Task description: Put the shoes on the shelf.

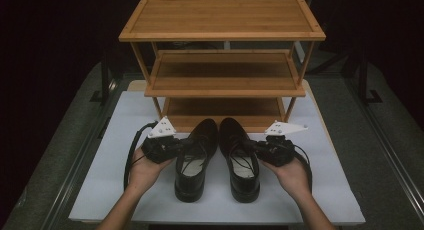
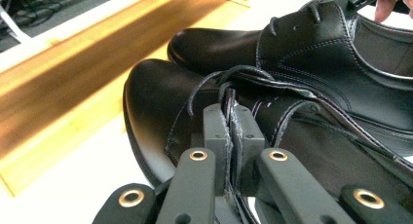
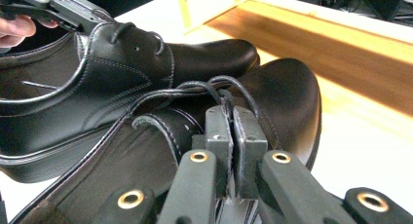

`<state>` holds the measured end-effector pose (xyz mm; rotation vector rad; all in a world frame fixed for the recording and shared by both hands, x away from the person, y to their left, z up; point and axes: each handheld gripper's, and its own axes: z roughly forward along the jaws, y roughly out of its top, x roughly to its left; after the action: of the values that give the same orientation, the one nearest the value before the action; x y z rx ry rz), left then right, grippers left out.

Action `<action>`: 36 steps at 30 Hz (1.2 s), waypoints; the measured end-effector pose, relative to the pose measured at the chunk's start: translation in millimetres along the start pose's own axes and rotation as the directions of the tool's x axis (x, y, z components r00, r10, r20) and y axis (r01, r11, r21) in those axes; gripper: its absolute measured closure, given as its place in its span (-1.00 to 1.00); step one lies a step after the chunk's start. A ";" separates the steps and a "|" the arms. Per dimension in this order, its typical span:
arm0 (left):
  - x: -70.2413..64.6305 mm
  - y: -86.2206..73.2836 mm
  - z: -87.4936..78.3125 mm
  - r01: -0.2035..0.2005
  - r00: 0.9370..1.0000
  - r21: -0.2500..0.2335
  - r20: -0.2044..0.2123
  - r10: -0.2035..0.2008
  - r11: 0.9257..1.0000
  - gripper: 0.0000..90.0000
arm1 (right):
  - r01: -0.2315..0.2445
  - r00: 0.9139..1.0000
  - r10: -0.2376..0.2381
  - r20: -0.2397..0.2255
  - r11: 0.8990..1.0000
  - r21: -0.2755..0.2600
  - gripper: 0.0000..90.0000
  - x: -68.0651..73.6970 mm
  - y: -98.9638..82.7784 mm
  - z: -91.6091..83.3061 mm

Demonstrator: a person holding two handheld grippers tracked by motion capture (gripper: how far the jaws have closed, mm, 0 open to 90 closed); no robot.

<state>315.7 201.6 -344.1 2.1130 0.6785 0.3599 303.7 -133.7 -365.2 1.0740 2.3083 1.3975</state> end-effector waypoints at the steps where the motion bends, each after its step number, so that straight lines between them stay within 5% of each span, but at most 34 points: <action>1: 1.9 1.8 0.1 0.001 1.000 -0.003 -0.003 -0.001 1.000 0.94 | 0.000 1.000 0.000 0.005 1.000 -0.002 0.93 -1.6 2.2 -0.5; 11: 20.3 17.4 12.1 0.015 0.999 -0.032 -0.039 -0.017 0.999 0.94 | 0.002 0.998 -0.001 0.055 1.000 -0.029 0.93 -20.1 21.3 5.7; 22: 40.4 25.1 45.8 0.024 0.995 -0.050 -0.095 -0.029 0.998 0.94 | -0.028 0.993 0.030 0.113 0.999 -0.026 0.93 -48.7 28.7 37.0; 36: 58.2 31.9 86.4 0.033 0.983 -0.068 -0.180 -0.044 0.997 0.94 | -0.035 0.986 0.041 0.163 0.999 -0.036 0.92 -72.5 36.2 68.4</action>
<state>415.0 164.0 -368.3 2.0184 0.8012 0.5511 408.2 -128.3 -381.9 1.1817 2.1525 1.3035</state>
